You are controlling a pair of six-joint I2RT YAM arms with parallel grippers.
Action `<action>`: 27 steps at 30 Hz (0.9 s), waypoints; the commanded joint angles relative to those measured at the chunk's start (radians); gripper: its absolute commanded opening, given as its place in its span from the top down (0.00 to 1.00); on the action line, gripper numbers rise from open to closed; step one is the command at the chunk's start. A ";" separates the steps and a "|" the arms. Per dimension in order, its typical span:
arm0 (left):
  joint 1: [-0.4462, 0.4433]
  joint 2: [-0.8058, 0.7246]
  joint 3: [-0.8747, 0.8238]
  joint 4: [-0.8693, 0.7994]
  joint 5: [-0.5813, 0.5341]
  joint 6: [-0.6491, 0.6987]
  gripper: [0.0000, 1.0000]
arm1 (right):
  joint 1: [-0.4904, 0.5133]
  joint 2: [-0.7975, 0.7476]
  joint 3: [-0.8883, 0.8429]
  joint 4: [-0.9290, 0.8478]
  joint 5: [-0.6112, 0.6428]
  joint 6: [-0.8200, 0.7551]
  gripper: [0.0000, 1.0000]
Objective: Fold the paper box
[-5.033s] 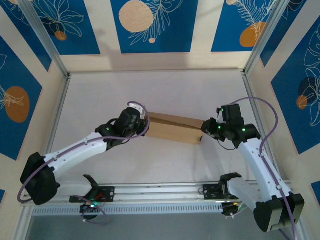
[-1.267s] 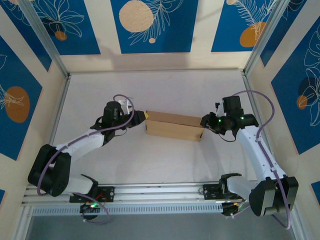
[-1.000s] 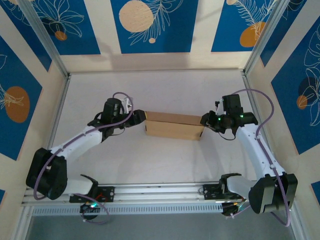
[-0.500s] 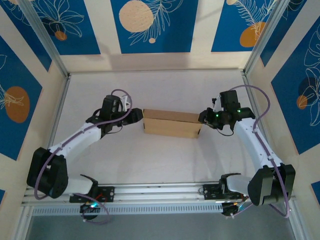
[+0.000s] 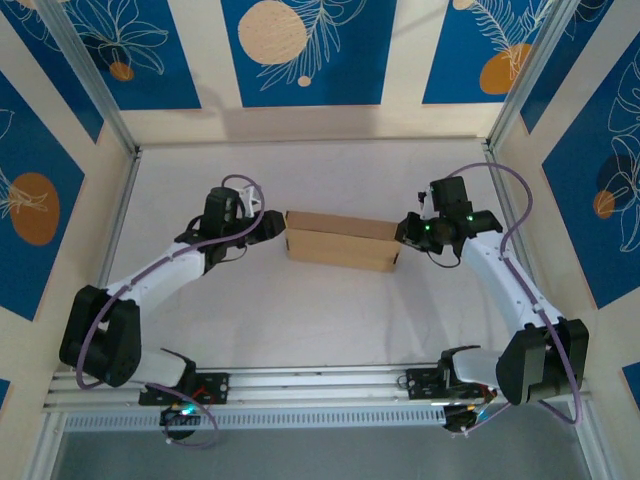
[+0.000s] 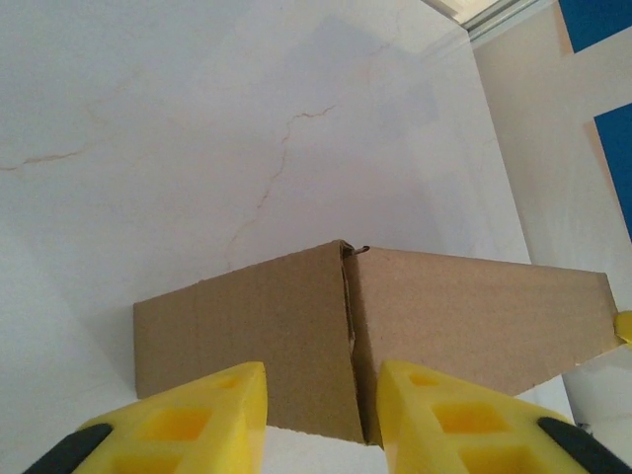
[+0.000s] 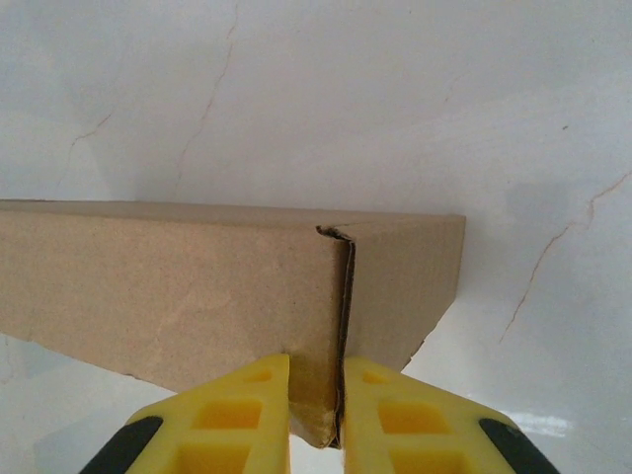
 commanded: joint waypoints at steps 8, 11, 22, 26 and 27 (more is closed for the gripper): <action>-0.003 -0.125 0.087 -0.255 -0.182 0.159 0.58 | 0.013 0.015 0.050 -0.087 0.001 -0.037 0.76; -0.003 -0.122 0.120 -0.253 -0.185 0.164 0.56 | -0.006 0.025 0.093 -0.093 -0.008 -0.042 0.72; -0.002 0.027 0.201 -0.229 -0.120 0.146 0.53 | -0.056 0.041 0.147 -0.117 0.006 -0.048 0.49; -0.003 0.073 0.209 -0.224 -0.092 0.140 0.49 | -0.058 0.065 0.136 -0.106 -0.010 -0.035 0.47; -0.003 0.084 0.209 -0.221 -0.083 0.137 0.49 | -0.058 0.071 0.134 -0.102 -0.017 -0.029 0.47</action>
